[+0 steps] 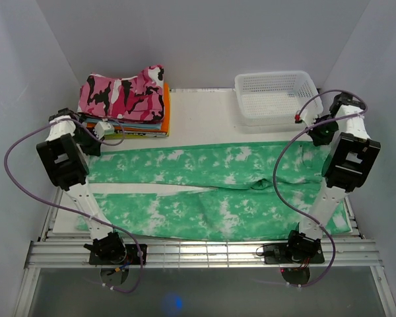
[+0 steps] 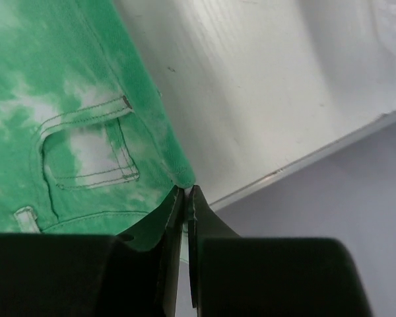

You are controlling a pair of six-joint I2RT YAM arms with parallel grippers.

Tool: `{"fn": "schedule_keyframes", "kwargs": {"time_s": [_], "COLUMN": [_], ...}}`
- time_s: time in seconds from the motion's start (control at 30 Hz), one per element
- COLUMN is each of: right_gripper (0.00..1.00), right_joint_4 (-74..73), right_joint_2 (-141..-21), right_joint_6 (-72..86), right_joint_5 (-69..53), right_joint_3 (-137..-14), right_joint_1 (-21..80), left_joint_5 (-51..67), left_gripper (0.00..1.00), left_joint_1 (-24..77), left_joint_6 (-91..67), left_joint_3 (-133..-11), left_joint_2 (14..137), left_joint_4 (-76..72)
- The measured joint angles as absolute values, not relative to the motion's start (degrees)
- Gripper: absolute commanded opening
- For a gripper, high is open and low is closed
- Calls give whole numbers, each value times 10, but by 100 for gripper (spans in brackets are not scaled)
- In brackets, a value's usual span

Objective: Fold and stack the trousers
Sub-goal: Flatten the trousers out, then fold the trousers

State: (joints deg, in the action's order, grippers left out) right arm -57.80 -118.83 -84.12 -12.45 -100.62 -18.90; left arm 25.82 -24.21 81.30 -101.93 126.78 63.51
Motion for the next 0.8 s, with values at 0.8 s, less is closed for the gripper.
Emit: {"fn": "schedule_keyframes", "kwargs": {"time_s": [0.8], "right_gripper": [8], "right_joint_4": [-583], "right_joint_2": [-779], "right_joint_6": [-1102], "right_joint_5": [-334], "right_joint_3": [-559], "right_joint_1": [-576], "left_joint_5": [383], "left_gripper": [0], "left_joint_1": [-478], "left_joint_6": [947], "left_joint_3": [-465], "left_joint_2": [699], "left_joint_4": [577]}}
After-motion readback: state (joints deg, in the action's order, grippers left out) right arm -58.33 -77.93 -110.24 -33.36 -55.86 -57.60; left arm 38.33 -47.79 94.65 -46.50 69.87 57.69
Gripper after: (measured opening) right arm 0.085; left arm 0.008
